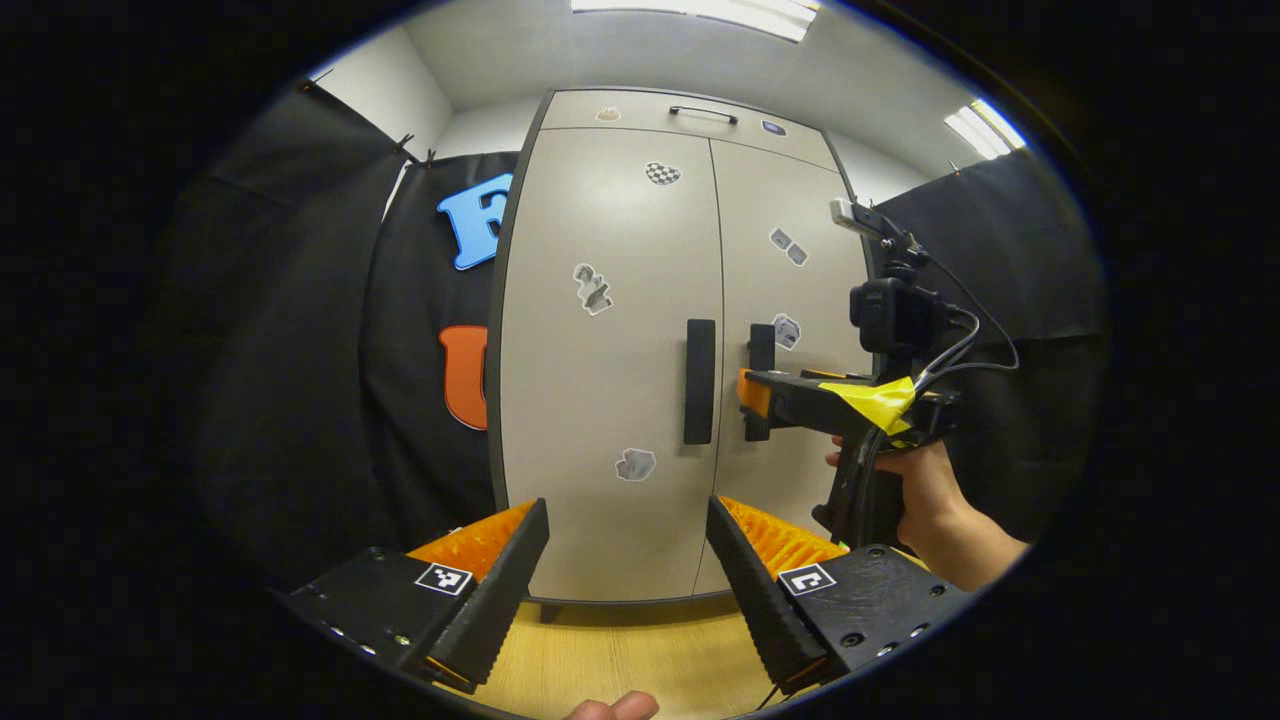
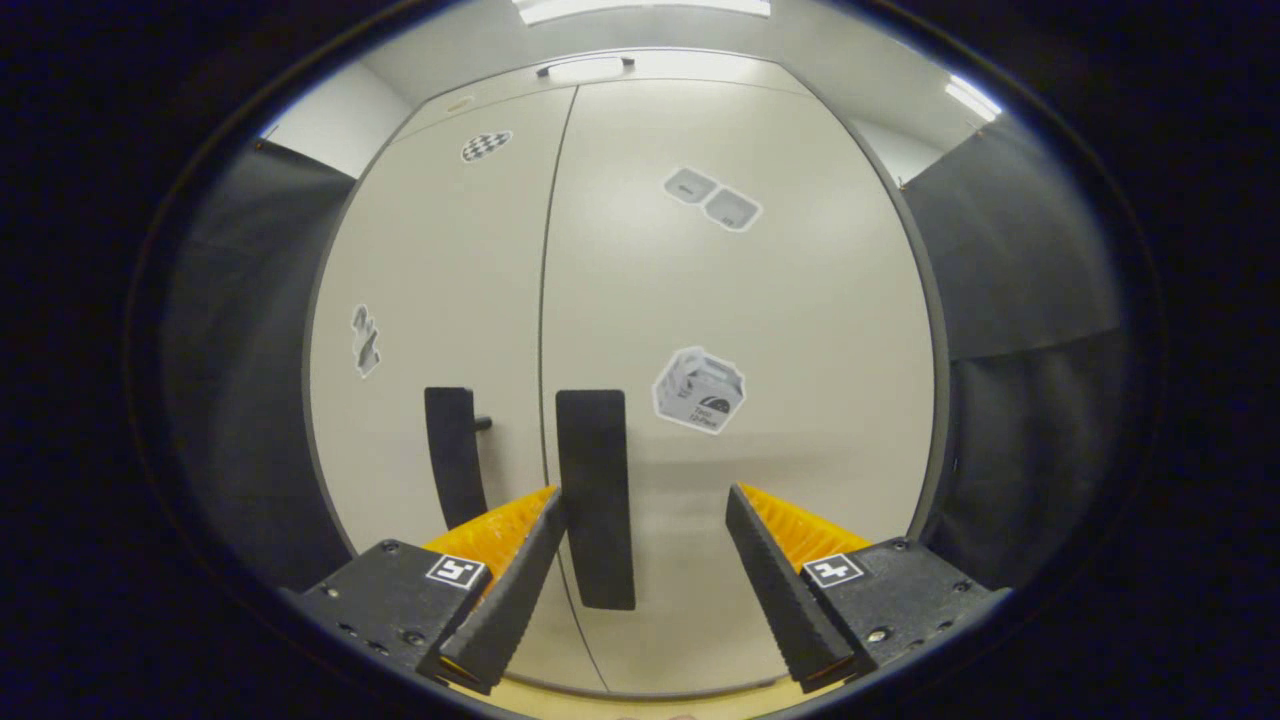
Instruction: Open the right door of the double-door shoe cabinet with the right hand, and open the left door with the left hand.
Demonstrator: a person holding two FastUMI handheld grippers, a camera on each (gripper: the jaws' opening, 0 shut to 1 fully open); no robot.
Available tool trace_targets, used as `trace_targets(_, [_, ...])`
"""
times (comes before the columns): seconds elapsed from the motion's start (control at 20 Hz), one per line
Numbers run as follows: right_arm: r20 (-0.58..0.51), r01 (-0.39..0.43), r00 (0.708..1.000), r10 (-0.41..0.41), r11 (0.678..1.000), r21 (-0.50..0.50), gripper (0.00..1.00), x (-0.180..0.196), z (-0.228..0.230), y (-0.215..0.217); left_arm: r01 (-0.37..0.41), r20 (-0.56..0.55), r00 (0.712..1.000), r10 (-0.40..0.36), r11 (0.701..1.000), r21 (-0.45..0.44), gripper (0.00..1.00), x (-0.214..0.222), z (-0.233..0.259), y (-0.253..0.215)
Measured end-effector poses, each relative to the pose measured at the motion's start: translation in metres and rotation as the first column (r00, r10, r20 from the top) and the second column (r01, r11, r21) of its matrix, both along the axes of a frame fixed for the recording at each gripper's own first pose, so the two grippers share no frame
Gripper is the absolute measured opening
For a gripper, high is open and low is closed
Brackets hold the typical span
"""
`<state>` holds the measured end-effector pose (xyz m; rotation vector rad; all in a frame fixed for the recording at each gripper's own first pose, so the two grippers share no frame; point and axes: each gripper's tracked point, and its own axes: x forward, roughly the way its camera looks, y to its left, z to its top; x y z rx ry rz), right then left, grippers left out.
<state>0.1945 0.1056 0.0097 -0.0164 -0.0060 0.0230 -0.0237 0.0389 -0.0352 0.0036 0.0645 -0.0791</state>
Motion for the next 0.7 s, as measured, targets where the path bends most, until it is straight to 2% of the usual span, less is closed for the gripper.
trace_targets(0.25, [-0.029, 0.016, 0.999, -0.016, 1.0, 0.018, 0.98, 0.013, -0.005, 0.005, 0.001, -0.014, 1.0, -0.001, 1.0, -0.008, 0.95, 0.001, -0.007, 0.005])
trace_targets(0.3, [-0.011, 0.025, 1.0, -0.025, 1.0, 0.014, 1.0, 0.016, -0.003, 0.004, -0.001, -0.015, 1.0, 0.001, 1.0, -0.011, 0.95, 0.002, -0.008, 0.008])
trace_targets(0.45, [-0.022, 0.056, 0.998, -0.056, 0.998, -0.014, 0.97, 0.014, -0.007, 0.002, -0.009, -0.018, 1.0, 0.009, 1.0, -0.018, 0.95, 0.005, -0.01, 0.014])
trace_targets(0.7, [-0.016, 0.057, 0.998, -0.057, 0.998, -0.013, 0.92, 0.014, -0.005, 0.002, -0.005, -0.012, 1.0, 0.005, 1.0, -0.03, 0.95, 0.008, -0.009, 0.016])
